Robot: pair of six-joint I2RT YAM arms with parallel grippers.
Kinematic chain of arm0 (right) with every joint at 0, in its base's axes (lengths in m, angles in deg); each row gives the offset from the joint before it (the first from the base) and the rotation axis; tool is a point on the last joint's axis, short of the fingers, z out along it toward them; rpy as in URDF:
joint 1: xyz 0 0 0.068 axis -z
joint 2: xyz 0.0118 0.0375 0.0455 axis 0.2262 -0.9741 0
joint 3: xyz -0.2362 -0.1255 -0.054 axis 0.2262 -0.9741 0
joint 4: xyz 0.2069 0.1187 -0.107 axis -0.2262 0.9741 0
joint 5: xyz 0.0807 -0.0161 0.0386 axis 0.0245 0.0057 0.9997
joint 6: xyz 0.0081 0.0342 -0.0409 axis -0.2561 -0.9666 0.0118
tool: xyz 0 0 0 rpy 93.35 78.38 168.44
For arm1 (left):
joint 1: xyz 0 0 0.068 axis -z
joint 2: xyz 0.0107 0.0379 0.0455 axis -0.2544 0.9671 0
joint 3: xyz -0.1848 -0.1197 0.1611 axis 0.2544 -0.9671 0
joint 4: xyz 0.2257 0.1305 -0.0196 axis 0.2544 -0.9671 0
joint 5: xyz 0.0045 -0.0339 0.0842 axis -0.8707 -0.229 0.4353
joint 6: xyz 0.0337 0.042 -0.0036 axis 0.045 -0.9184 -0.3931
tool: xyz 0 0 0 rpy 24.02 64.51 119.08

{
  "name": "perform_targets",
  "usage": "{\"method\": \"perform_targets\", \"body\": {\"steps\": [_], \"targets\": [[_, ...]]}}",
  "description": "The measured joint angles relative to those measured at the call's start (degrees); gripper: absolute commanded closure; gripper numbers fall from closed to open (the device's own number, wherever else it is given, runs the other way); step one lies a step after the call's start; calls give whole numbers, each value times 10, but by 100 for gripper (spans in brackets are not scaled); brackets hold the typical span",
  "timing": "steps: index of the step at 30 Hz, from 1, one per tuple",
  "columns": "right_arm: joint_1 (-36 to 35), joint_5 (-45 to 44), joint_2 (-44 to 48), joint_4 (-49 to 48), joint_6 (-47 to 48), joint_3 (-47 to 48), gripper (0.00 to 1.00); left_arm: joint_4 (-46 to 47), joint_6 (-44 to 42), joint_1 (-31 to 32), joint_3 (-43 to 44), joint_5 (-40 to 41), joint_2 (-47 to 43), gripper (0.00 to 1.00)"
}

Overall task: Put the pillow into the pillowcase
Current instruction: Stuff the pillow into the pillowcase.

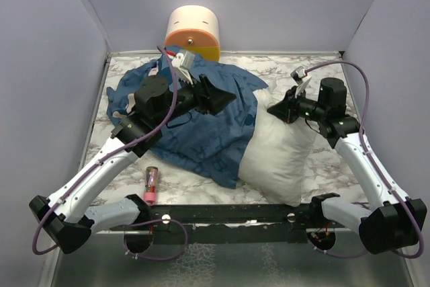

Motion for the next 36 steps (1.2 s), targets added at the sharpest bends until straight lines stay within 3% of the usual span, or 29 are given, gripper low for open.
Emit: {"method": "perform_targets", "body": {"steps": [5,12,23,26,29,31,34,36], "targets": [[0,9,14,-14,-8,-13,99,-87,-45,-4,155,33,69,34],[-1,15,29,-36,-24,-30,99,-242,-172,18,433,80,311,32],[-1,23,58,-56,-47,-55,99,-348,-338,48,505,83,480,33],[-1,23,59,-58,-48,-57,99,-371,-353,52,535,97,497,50],[-1,23,59,-61,-49,-58,99,-389,-355,55,553,120,502,80],[-1,23,59,-63,-50,-59,99,-396,-351,56,562,139,502,92],[-1,24,59,-66,-53,-61,99,-397,-344,56,571,158,502,100],[-1,25,59,-67,-54,-61,99,-396,-337,56,574,164,502,100]]}}
